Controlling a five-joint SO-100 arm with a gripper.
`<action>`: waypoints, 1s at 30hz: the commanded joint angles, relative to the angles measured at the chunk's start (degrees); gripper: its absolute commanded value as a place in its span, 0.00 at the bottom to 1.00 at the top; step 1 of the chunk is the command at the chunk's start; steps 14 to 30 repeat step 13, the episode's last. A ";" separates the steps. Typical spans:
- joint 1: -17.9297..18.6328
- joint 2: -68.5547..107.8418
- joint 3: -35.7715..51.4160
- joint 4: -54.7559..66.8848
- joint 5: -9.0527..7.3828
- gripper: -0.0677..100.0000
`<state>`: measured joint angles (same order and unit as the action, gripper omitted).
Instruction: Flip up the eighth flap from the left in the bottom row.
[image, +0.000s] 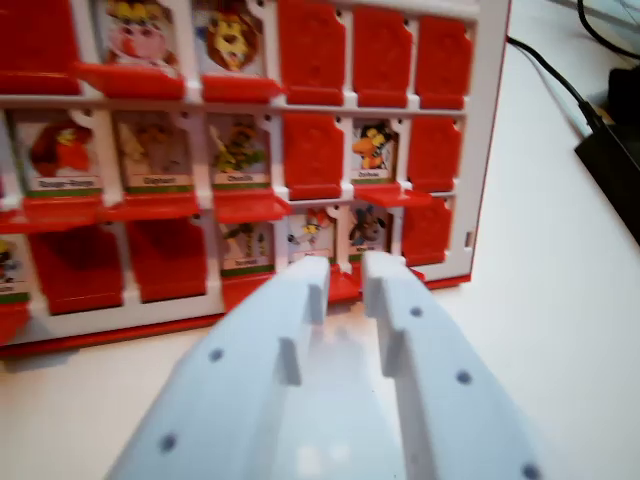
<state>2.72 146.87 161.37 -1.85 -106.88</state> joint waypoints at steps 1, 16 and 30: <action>-5.54 10.99 -2.99 7.12 0.70 0.04; -12.83 28.39 -13.27 34.72 10.11 0.04; -12.83 28.39 -13.27 34.72 10.11 0.04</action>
